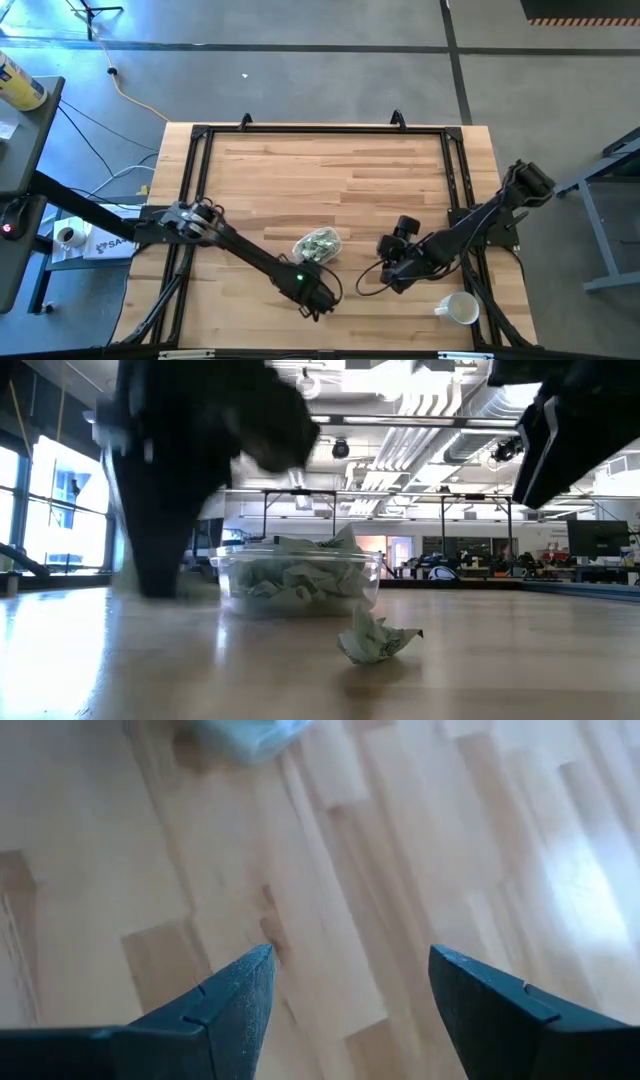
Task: Pick and place Stevia / Truvia into bins
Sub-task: Put the green stevia packet into the transparent bin
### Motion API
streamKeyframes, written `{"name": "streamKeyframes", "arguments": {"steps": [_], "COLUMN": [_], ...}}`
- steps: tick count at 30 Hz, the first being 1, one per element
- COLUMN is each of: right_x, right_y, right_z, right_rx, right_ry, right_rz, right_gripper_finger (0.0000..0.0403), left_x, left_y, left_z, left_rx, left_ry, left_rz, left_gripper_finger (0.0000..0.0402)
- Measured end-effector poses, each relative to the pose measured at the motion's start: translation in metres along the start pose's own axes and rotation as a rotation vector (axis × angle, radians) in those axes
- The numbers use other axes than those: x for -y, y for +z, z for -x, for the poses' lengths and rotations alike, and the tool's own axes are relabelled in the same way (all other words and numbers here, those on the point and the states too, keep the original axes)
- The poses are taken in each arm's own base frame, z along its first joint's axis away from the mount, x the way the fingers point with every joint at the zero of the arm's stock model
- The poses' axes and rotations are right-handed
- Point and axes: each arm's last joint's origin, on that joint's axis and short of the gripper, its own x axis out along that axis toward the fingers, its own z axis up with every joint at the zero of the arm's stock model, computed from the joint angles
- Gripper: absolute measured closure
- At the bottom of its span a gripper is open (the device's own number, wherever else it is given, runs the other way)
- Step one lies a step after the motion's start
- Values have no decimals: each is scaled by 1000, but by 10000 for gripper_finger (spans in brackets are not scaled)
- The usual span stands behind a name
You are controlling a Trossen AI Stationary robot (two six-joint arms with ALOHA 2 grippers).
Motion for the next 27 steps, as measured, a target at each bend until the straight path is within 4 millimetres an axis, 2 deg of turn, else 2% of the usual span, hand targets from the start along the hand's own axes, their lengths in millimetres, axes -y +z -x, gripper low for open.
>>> {"name": "streamKeyframes", "arguments": {"steps": [2, 5, 9, 11, 14, 17, 21, 23, 25, 27], "right_x": [2, 5, 6, 6, 6, 6, 6, 6, 5, 4], "right_y": [1, 4, 4, 4, 4, 3, 3, 2, 3, 4], "right_z": [2, 3, 3, 3, 3, 3, 3, 3, 3, 3], "right_rx": [31, 55, 51, 51, 47, 42, 27, 24, 26, 35], "right_ry": [-18, -39, -40, -40, -36, -37, -26, -23, -21, -4], "right_rz": [-5, 0, 6, 8, 8, 7, 1, 0, 3, 8], "right_gripper_finger": [146, 146, 146, 146, 146, 146, 146, 146, 146, 146], "left_x": [-9, -25, -57, -72, -87, -87, -81, -85, -82, -85], "left_y": [0, 5, 28, 44, 71, 89, 88, 82, 84, 79], "left_z": [25, 60, 102, 111, 104, 85, 52, 36, 30, 30], "left_rx": [4, 50, 224, 264, 234, 199, 123, 45, 56, 24], "left_ry": [-47, -118, -178, -183, -187, -252, -259, -230, -271, -224], "left_rz": [-8, -3, 71, 78, 52, 14, -3, 1, 5, 17], "left_gripper_finger": [363, 378, 381, 380, 379, 379, 373, 361, 341, 315]}}
